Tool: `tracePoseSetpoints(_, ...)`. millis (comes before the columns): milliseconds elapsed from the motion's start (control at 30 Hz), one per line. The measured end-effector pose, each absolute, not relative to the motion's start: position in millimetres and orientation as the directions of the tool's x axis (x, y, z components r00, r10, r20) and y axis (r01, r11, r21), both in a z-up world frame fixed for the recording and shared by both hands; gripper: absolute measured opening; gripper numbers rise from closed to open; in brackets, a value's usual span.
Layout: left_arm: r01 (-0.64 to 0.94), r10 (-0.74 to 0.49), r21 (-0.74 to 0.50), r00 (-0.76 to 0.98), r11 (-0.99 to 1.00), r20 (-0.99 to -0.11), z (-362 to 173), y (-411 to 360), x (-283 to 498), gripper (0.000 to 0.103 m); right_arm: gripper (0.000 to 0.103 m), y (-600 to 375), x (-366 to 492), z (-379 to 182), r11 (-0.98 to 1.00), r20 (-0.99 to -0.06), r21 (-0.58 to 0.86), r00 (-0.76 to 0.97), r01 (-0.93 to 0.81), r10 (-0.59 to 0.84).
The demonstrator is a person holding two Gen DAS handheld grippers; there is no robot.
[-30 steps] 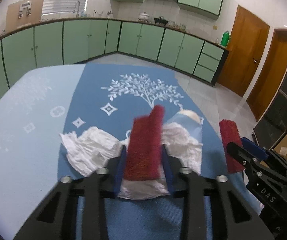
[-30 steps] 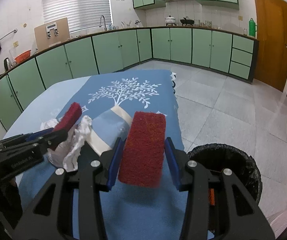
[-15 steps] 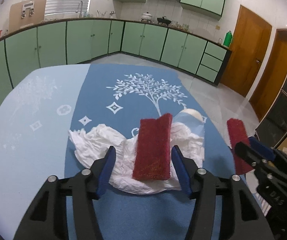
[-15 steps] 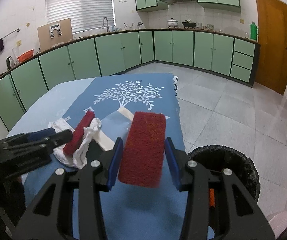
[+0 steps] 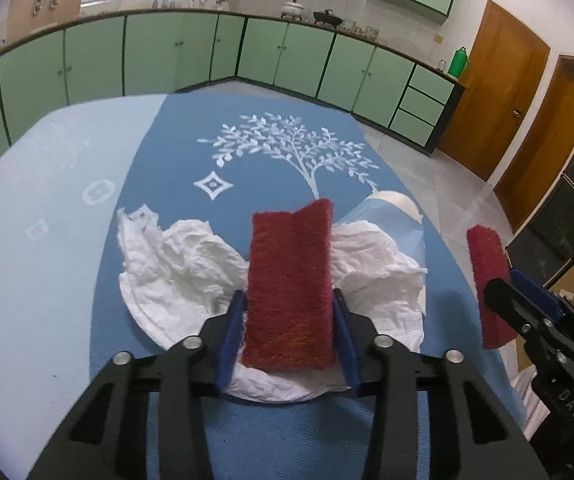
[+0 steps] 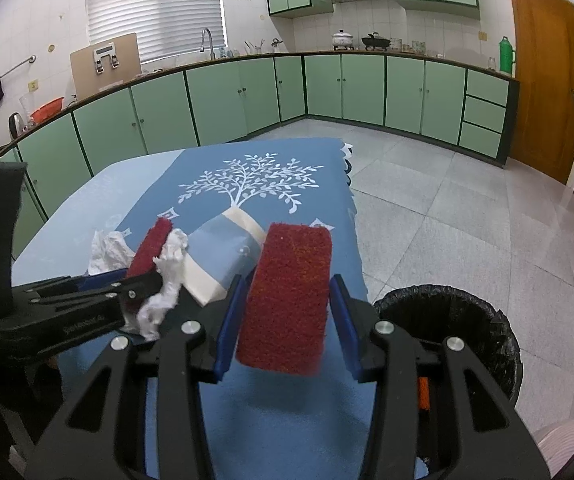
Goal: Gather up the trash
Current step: 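Grasp the other red pad with the left gripper and lift it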
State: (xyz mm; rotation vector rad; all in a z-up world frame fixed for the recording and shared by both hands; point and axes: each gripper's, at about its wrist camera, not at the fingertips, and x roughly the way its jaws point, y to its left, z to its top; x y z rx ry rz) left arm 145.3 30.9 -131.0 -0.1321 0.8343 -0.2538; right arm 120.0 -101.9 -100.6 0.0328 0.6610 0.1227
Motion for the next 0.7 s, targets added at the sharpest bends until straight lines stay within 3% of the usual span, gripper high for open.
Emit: tracePoseSetpoints(700,0.165,-0.274,-0.235,0.765,0.958,-0.583,-66,48,106,0.041,0.041,-104,103,-76,0.991,-0.548,0.068,0.826,-0.118,0.136)
